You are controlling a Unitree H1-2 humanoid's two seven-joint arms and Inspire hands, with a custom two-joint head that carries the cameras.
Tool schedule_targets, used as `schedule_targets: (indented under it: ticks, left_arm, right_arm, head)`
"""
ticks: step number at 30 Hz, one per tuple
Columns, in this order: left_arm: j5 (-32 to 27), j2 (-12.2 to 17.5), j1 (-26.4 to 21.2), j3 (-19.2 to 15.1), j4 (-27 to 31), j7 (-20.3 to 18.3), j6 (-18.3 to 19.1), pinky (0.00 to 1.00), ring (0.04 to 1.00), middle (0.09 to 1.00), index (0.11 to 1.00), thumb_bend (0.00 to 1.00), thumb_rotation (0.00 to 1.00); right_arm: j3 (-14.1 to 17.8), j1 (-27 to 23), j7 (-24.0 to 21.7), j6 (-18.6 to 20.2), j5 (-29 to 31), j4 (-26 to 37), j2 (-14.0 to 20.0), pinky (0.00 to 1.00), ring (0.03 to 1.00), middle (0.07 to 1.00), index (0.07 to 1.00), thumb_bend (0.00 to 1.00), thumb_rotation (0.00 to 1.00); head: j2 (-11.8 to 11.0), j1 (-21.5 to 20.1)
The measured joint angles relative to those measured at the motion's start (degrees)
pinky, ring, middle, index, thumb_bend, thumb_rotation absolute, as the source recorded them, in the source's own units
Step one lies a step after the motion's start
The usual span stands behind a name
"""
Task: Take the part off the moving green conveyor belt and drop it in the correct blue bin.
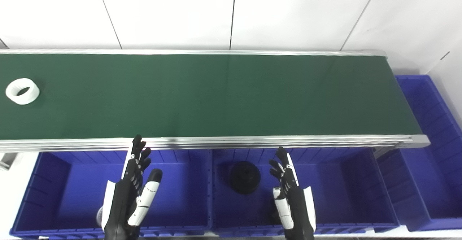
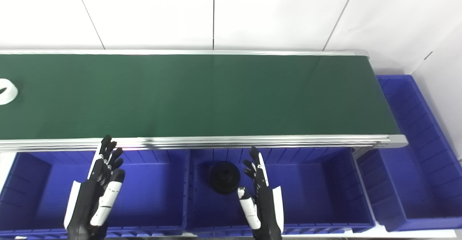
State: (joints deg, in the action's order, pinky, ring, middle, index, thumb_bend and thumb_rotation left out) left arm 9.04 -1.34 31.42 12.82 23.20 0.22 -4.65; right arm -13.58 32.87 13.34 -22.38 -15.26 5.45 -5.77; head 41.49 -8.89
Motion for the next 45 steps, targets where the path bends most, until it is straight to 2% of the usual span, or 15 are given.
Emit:
schedule_targets:
  ticks: [5,8,14,20,26,36,45]
  left_arm:
    - [0.29,-0.82,0.64,0.9,-0.36,0.09,-0.08,0.92,0.919,0.96,0.959,0.38,0.77]
    - [1.16,-1.36,0.79,1.1,-0.68,0.22,-0.09,0.88,0.904,0.943,0.941,0.39,0.74]
    - [1.67,-1.69,0.84,1.28,-0.44,0.33,-0.09,0.87,0.898,0.935,0.934,0.39,0.74]
    - [1.35,-1.56,0.84,0.93,-0.28,0.32,-0.07,0.91,0.916,0.957,0.961,0.36,0.76]
    - [1.23,-1.52,0.64,0.76,-0.25,0.3,-0.07,0.91,0.904,0.955,0.961,0.4,0.77]
    - [-0.17,0.13,0.6,-0.88,-0.23,-0.16,-0.07,0.94,0.933,0.972,0.985,0.32,0.8]
    - [-1.26,0.67,0.59,-1.27,0.04,-1.0,-0.02,0.97,0.943,0.978,0.998,0.38,0.82]
  right_arm:
    - [0.19,0.35,-0.85,-0.01,1.76,-0.02,1.14,0.89,0.91,0.979,0.996,0.69,1.0]
    - [0.69,0.38,-0.99,-0.02,2.35,-0.07,1.7,0.88,0.915,0.989,1.0,0.7,1.0]
    - [0.97,0.4,-1.0,-0.01,1.54,-0.06,1.74,0.87,0.92,0.991,1.0,0.7,1.0]
    - [0.79,0.43,-1.03,-0.02,1.91,-0.04,1.66,0.87,0.911,0.986,0.998,0.67,1.0]
    - [0.67,0.62,-1.04,-0.01,1.92,0.34,1.26,0.87,0.911,0.981,0.995,0.68,1.0]
    - [0.1,0.64,-0.66,-0.55,0.26,-0.77,-0.13,0.85,0.887,0.967,0.97,0.75,1.0]
    - [-0.31,0.65,-0.85,-0.57,1.08,-1.51,-0.6,0.86,0.899,0.964,0.974,0.78,1.0]
  head:
    - [-1.84,3.08]
    - [-1.94,4.05]
    - [-0.54,2.57]
    - [-0.36,1.5]
    - [-0.18,1.15]
    - [-2.37,-4.02]
    - [-2.55,-4.03]
